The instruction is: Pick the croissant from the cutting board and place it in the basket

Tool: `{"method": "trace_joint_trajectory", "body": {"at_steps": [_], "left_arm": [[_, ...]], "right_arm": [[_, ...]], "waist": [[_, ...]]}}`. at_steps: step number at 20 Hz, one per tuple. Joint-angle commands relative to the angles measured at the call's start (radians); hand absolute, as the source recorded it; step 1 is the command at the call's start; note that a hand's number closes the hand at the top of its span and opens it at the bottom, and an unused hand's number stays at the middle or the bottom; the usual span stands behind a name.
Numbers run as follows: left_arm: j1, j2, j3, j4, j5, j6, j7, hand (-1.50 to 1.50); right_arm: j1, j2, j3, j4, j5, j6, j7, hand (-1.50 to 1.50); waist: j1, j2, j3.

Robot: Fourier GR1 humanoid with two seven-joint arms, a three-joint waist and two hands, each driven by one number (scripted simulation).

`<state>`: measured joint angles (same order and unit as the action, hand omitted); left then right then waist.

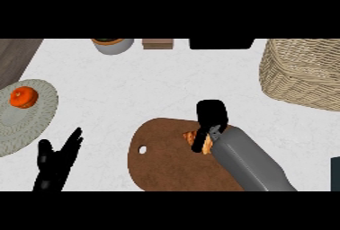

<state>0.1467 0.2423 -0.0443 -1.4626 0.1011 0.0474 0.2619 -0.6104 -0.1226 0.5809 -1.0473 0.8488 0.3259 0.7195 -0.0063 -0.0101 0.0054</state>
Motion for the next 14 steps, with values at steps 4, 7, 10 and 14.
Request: {"method": "trace_joint_trajectory", "body": {"at_steps": [4, 7, 10, 14], "left_arm": [[0.009, -0.020, -0.017, 0.011, -0.025, 0.015, 0.036, 0.00], [-0.006, -0.011, 0.008, 0.037, -0.009, 0.003, 0.016, 0.00], [0.041, 0.009, 0.020, -0.018, 0.011, -0.009, 0.036, 0.00], [0.028, -0.006, 0.005, 0.002, 0.006, -0.018, 0.027, 0.00]], "right_arm": [[0.131, -0.074, -0.055, -0.178, 0.078, -0.228, 0.017, 1.50], [0.087, -0.033, -0.174, -0.238, 0.006, -0.325, 0.003, 1.50], [0.091, 0.067, -0.299, -0.372, -0.083, -0.528, -0.007, 1.50], [0.042, 0.007, -0.392, -0.497, -0.080, -0.598, -0.041, 1.50]], "waist": [[-0.004, 0.006, -0.005], [-0.013, 0.007, -0.005], [-0.030, -0.007, 0.000], [-0.017, 0.004, -0.005]]}}
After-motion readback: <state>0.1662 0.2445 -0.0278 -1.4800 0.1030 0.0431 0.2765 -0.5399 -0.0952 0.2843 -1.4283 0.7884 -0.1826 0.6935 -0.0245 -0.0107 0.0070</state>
